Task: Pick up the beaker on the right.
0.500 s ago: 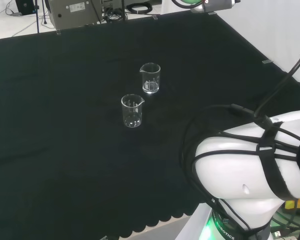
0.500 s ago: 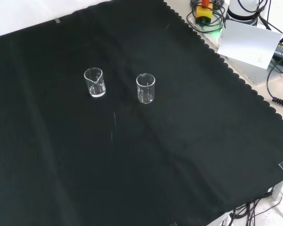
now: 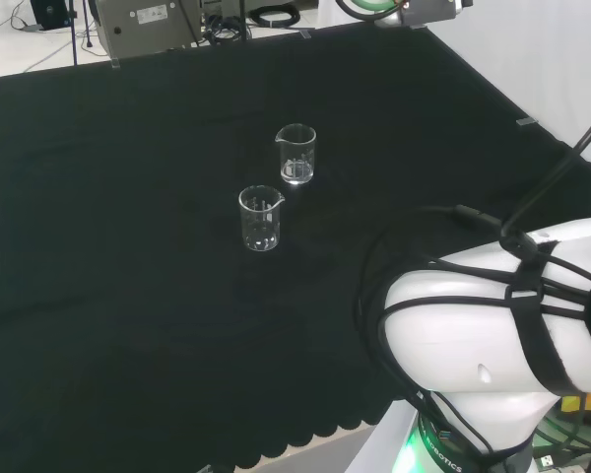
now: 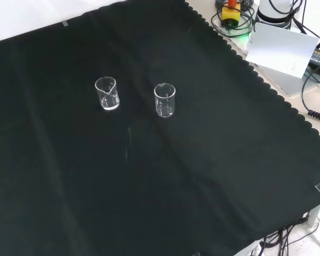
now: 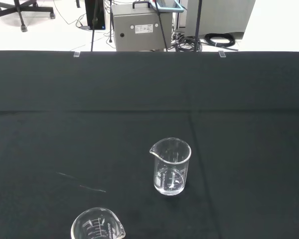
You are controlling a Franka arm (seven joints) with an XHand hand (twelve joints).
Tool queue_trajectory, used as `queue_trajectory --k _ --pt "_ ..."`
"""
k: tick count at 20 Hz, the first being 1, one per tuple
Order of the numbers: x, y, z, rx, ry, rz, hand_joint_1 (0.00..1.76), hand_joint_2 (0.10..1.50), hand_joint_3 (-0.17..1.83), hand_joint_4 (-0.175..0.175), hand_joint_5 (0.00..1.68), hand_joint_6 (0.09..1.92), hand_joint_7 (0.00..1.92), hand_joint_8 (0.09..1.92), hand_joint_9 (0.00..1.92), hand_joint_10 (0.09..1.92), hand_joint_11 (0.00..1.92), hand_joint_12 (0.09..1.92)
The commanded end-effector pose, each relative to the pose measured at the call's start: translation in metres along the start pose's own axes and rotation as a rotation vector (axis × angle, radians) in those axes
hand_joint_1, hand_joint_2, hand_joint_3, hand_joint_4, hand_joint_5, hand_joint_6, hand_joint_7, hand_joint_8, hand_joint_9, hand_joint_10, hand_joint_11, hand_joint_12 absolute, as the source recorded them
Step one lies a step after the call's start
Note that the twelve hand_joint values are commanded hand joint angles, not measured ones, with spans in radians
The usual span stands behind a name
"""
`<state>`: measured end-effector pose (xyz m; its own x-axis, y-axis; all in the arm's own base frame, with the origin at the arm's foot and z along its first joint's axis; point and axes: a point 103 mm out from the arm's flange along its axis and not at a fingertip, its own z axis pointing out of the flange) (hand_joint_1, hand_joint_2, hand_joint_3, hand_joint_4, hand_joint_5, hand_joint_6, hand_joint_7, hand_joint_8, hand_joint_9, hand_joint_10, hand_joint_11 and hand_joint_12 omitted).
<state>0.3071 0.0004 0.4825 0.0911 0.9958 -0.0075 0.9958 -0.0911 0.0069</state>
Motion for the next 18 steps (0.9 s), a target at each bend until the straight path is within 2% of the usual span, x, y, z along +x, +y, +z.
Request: queue_trajectory --k 1,9,11,13,18 --pt "-0.003 0.005 0.003 0.017 0.013 0.020 0.00 1.25 0.34 -0.033 0.32 0.09 0.05 0.54 0.21 0.65 0.06 1.37" --pt "-0.032 0.043 0.047 0.062 0.054 0.087 0.04 1.25 0.31 -0.035 0.34 0.09 0.06 0.54 0.22 0.65 0.07 1.38" --pt "-0.035 0.049 0.057 0.041 0.070 0.082 0.07 1.24 0.30 -0.035 0.34 0.09 0.07 0.55 0.23 0.66 0.07 1.38" --pt "-0.037 0.057 0.069 0.054 0.073 0.082 0.12 1.23 0.29 -0.035 0.35 0.09 0.09 0.56 0.25 0.66 0.08 1.38" --pt "-0.037 0.087 0.107 0.081 0.096 0.052 0.42 1.12 0.24 -0.041 0.39 0.09 0.11 0.58 0.29 0.67 0.11 1.38"
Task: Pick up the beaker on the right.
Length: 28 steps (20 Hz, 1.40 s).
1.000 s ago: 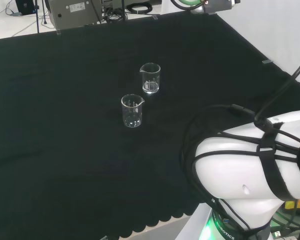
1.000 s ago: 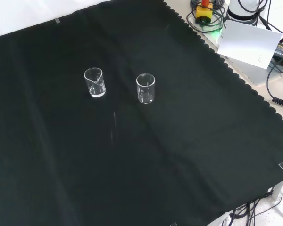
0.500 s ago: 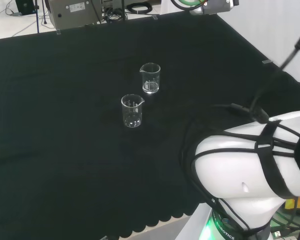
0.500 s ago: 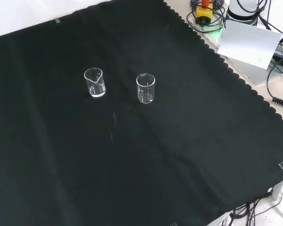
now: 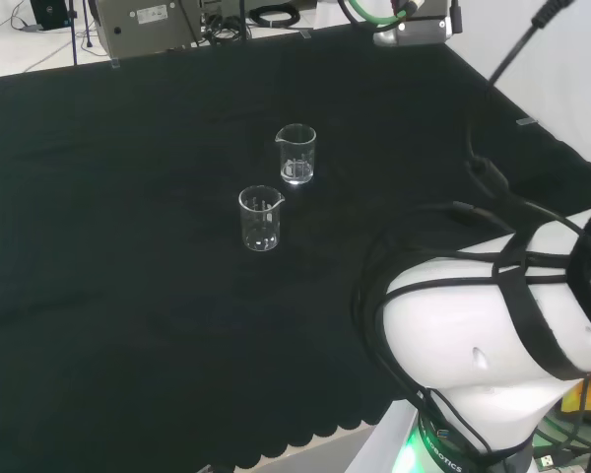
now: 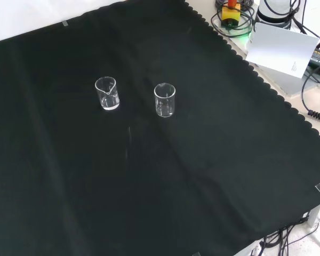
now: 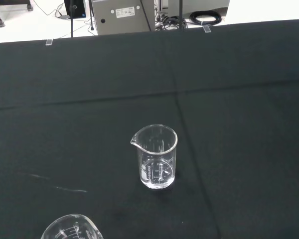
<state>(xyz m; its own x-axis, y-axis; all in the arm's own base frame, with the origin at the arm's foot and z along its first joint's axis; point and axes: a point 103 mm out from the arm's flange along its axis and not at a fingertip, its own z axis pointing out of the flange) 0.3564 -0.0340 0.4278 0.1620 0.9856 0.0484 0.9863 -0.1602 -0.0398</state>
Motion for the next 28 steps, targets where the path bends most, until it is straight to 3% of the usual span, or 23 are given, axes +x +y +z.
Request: queue_trajectory --k 1,6,13,22,28 --pt "-0.008 0.046 0.056 0.039 0.052 -0.027 0.45 1.10 0.25 -0.042 0.39 0.09 0.11 0.58 0.29 0.67 0.11 1.38" --pt "-0.009 0.095 0.090 0.046 0.101 -0.086 0.61 0.94 0.33 -0.041 0.40 0.09 0.15 0.63 0.36 0.67 0.13 1.38" --pt "-0.007 0.146 0.148 0.090 0.115 -0.122 0.74 0.76 0.51 -0.042 0.39 0.09 0.15 0.66 0.38 0.68 0.14 1.39" --pt "-0.012 0.172 0.203 0.114 0.215 -0.159 0.83 0.64 0.59 -0.063 0.40 0.09 0.22 0.72 0.44 0.68 0.20 1.38" --pt "-0.022 0.180 0.224 0.110 0.250 -0.168 0.83 0.62 0.62 -0.062 0.37 0.09 0.14 0.71 0.35 0.67 0.15 1.38"
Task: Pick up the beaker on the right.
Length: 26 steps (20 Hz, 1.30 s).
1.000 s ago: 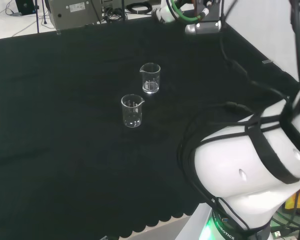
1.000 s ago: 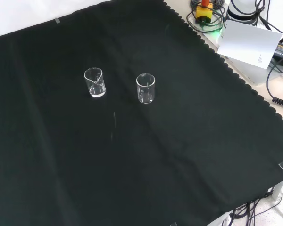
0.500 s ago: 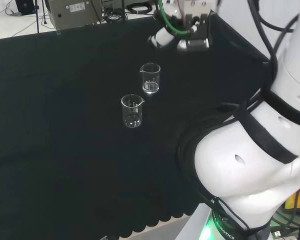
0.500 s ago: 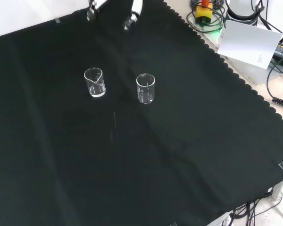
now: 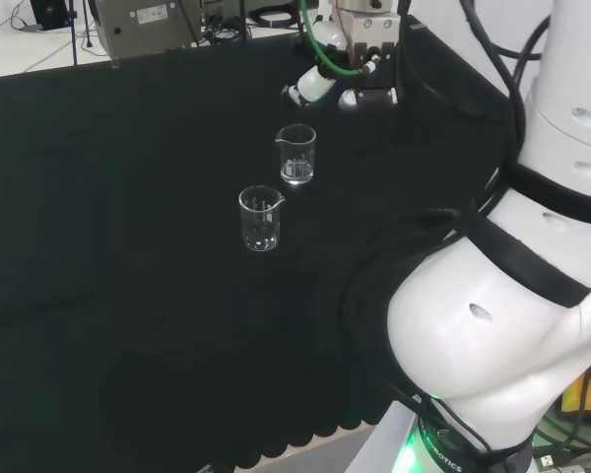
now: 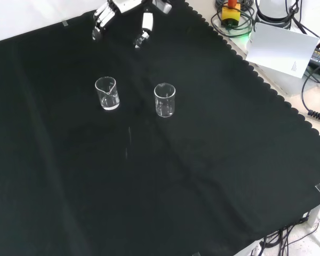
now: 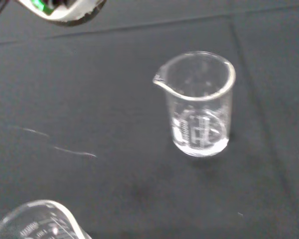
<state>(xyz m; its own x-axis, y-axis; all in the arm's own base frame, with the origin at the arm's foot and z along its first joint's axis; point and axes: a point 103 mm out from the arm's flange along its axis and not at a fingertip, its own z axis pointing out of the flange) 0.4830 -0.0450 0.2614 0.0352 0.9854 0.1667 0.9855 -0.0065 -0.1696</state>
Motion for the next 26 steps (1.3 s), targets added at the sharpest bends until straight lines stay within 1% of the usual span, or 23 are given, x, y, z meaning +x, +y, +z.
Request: queue_trajectory --k 1,6,8,10,13,15,18,23,26 --pt "-0.039 0.052 0.055 -0.043 0.145 -0.045 0.83 0.62 0.62 -0.061 0.36 0.09 0.14 0.71 0.35 0.67 0.15 1.38" --pt "-0.055 0.055 0.063 -0.045 0.174 -0.053 0.82 0.61 0.62 -0.060 0.35 0.09 0.13 0.71 0.34 0.67 0.14 1.39" --pt "-0.060 0.056 0.066 -0.045 0.208 -0.058 0.82 0.60 0.62 -0.060 0.34 0.09 0.15 0.71 0.35 0.67 0.13 1.39" --pt "-0.065 0.057 0.071 -0.044 0.236 -0.073 0.82 0.60 0.62 -0.059 0.33 0.09 0.16 0.72 0.36 0.68 0.13 1.39" --pt "-0.072 0.061 0.083 -0.012 0.286 -0.092 0.82 0.59 0.62 -0.055 0.32 0.09 0.15 0.71 0.34 0.66 0.11 1.39" --pt "-0.076 0.064 0.091 0.004 0.302 -0.107 0.82 0.58 0.61 -0.049 0.29 0.09 0.11 0.68 0.31 0.65 0.09 1.39" --pt "-0.079 0.068 0.104 0.009 0.321 -0.125 0.81 0.57 0.61 -0.044 0.27 0.09 0.08 0.67 0.29 0.64 0.08 1.39" --pt "-0.081 0.075 0.121 0.019 0.347 -0.160 0.81 0.55 0.61 -0.041 0.27 0.09 0.11 0.67 0.32 0.65 0.07 1.40" --pt "-0.083 0.079 0.130 0.027 0.378 -0.185 0.82 0.55 0.61 -0.040 0.29 0.09 0.14 0.66 0.33 0.64 0.07 1.40"
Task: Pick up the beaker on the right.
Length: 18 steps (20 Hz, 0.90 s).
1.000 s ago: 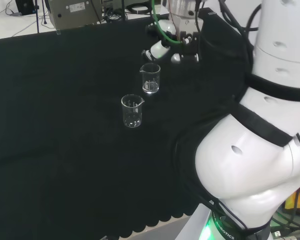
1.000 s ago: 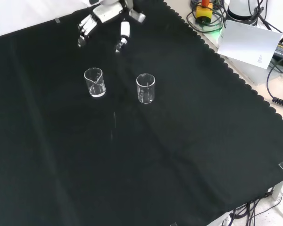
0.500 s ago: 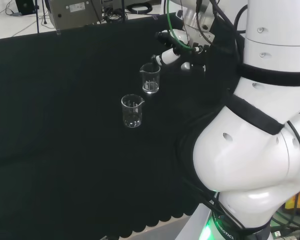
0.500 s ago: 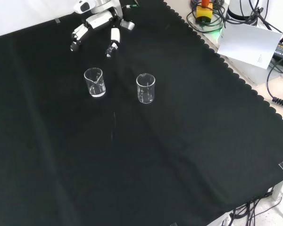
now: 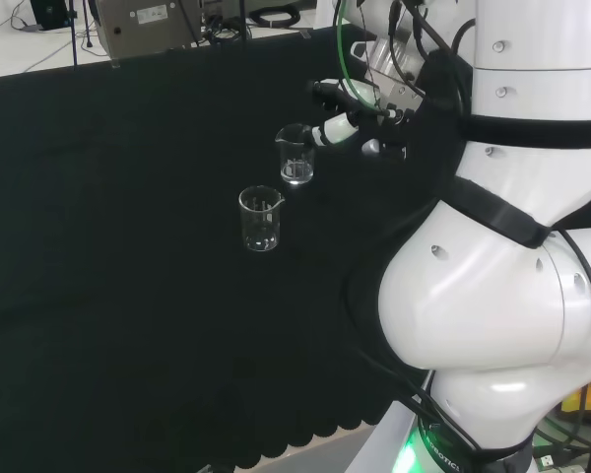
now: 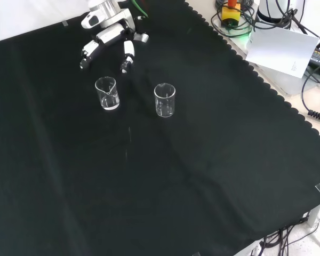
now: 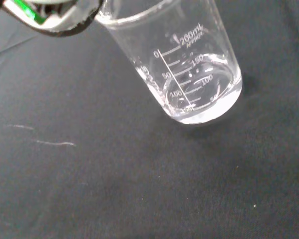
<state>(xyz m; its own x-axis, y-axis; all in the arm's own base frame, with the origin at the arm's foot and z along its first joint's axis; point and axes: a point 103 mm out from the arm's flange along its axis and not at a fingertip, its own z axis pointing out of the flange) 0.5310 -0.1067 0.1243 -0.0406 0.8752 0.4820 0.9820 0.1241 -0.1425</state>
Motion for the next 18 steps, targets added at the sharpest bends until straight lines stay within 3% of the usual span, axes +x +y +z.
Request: queue_trajectory --k 1,12,18 --pt "-0.008 0.008 0.017 0.013 0.070 -0.056 0.82 0.55 0.61 -0.039 0.29 0.09 0.15 0.66 0.33 0.64 0.07 1.40" --pt "-0.016 0.022 0.044 0.015 0.149 -0.083 0.87 0.53 0.61 -0.039 0.39 0.09 0.24 0.68 0.37 0.63 0.05 1.39" --pt "-0.020 0.029 0.053 -0.020 0.215 -0.106 0.89 0.52 0.61 -0.037 0.42 0.09 0.26 0.68 0.39 0.62 0.06 1.39"
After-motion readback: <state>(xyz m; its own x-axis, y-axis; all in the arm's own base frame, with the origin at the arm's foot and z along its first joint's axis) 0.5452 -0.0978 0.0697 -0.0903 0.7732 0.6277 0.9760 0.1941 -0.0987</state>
